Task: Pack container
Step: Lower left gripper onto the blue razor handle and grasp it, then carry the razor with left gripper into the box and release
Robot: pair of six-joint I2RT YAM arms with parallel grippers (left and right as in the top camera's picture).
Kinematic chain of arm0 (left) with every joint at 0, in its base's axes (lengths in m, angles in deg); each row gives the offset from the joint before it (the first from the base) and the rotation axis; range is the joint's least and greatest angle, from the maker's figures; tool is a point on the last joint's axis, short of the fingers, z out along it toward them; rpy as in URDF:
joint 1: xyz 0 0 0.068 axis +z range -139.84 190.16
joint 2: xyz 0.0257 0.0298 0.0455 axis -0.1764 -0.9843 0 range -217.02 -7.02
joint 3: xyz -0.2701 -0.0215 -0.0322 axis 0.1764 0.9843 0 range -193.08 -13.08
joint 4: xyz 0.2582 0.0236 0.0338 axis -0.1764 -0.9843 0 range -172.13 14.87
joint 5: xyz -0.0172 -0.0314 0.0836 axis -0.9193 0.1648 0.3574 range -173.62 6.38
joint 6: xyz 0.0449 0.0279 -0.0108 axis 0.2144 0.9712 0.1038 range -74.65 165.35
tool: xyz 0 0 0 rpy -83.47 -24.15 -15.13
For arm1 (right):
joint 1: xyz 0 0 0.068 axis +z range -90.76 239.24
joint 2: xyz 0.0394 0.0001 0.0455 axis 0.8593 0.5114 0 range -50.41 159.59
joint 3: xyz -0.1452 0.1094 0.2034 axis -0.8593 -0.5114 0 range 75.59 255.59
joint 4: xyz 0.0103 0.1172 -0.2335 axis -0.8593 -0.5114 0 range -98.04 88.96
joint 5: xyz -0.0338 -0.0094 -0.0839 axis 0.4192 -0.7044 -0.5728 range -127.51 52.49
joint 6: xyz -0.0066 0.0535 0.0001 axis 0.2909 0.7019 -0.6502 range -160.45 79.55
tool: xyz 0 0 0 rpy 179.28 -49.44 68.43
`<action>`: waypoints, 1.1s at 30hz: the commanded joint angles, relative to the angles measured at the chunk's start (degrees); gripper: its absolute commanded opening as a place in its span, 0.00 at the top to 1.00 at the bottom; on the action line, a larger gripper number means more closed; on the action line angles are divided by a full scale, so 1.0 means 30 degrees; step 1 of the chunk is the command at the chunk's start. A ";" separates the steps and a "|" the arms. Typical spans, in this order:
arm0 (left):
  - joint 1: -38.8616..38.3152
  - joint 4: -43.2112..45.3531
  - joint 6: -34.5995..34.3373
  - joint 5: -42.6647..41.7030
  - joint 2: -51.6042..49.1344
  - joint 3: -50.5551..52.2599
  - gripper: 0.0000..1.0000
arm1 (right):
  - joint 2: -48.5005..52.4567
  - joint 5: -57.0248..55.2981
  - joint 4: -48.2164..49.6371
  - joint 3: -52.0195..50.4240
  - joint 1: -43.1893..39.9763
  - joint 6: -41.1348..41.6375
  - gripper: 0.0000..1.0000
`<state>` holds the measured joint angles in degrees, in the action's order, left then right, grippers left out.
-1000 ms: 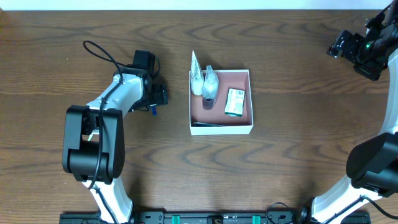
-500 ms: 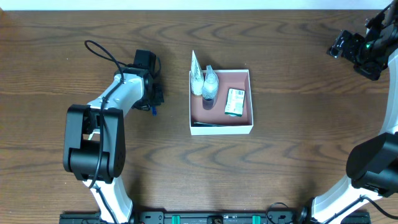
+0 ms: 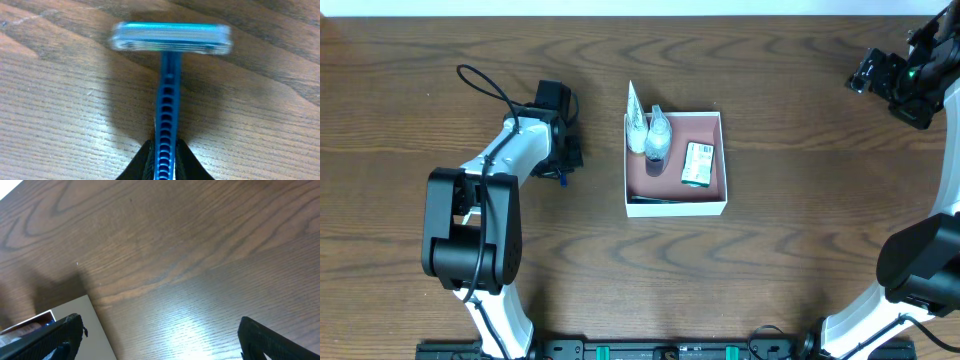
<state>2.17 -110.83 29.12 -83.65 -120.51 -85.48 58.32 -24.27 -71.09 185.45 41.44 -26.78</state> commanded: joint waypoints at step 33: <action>-0.1399 0.0372 0.3359 -0.5071 1.3675 -0.0219 0.87 | -0.0138 0.0022 -0.0015 0.0204 -0.0102 0.0219 0.01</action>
<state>0.27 -110.50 34.87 -92.90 -82.02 -85.50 58.32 -24.25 -71.09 185.47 41.44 -26.78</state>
